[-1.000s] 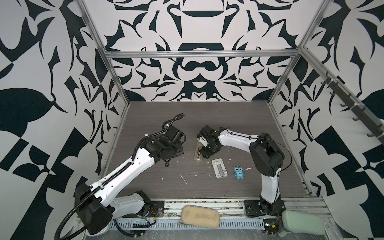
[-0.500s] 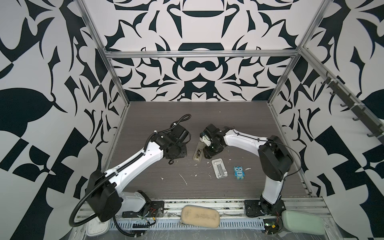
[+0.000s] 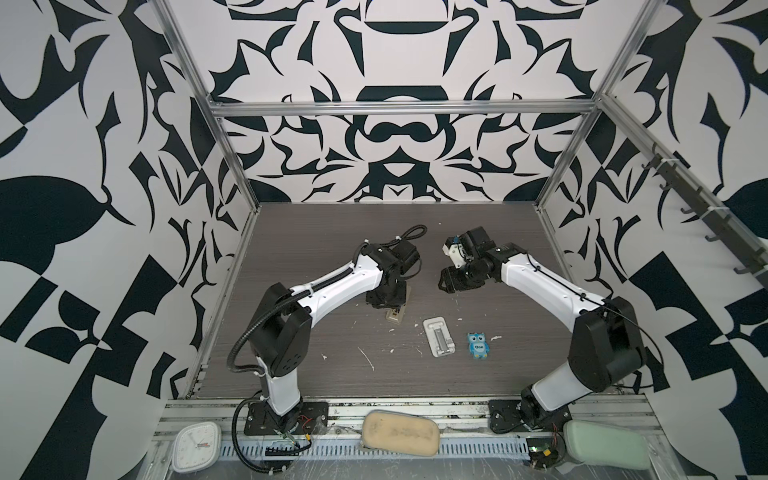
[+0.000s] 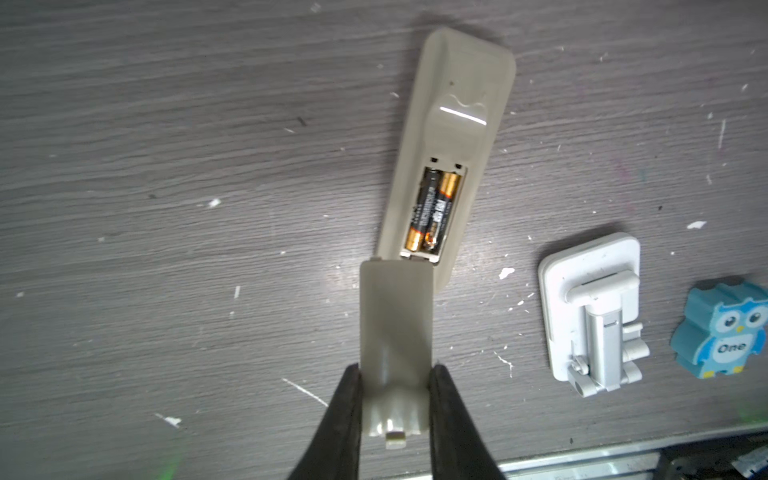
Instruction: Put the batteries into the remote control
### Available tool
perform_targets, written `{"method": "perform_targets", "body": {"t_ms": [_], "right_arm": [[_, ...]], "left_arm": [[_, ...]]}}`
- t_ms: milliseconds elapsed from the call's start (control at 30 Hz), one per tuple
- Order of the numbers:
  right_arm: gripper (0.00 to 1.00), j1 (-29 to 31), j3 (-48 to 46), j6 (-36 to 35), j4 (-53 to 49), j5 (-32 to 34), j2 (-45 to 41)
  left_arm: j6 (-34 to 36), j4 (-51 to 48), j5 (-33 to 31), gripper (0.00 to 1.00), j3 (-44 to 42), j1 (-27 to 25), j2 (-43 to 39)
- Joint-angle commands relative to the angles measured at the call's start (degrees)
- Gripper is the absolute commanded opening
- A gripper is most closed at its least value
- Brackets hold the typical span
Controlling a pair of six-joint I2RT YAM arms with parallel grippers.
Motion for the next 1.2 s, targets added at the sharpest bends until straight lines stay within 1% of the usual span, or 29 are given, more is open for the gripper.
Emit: {"method": "perform_targets", "body": {"t_ms": [0, 200, 333, 600, 1167], "right_arm": [[0.61, -0.40, -0.54, 0.11, 1.42, -1.14, -0.83], [0.61, -0.57, -1.84, 0.11, 2.07, -1.28, -1.72], [0.61, -0.63, -2.73, 0.17, 2.32, -1.22, -2.29], [0.60, -0.68, -2.87, 0.28, 2.25, -1.27, -2.64], [0.59, -0.66, -2.12, 0.72, 1.96, -1.45, -1.95]], "left_arm": [[0.40, -4.27, 2.19, 0.20, 3.12, -0.83, 2.90], [1.30, -6.33, 3.54, 0.21, 6.58, -1.54, 7.88], [2.35, -6.25, 4.29, 0.21, 7.18, -1.63, 9.38], [4.77, -7.39, 3.02, 0.21, 8.81, -1.63, 12.34], [6.70, -7.69, 1.42, 0.20, 11.32, -1.10, 14.95]]}}
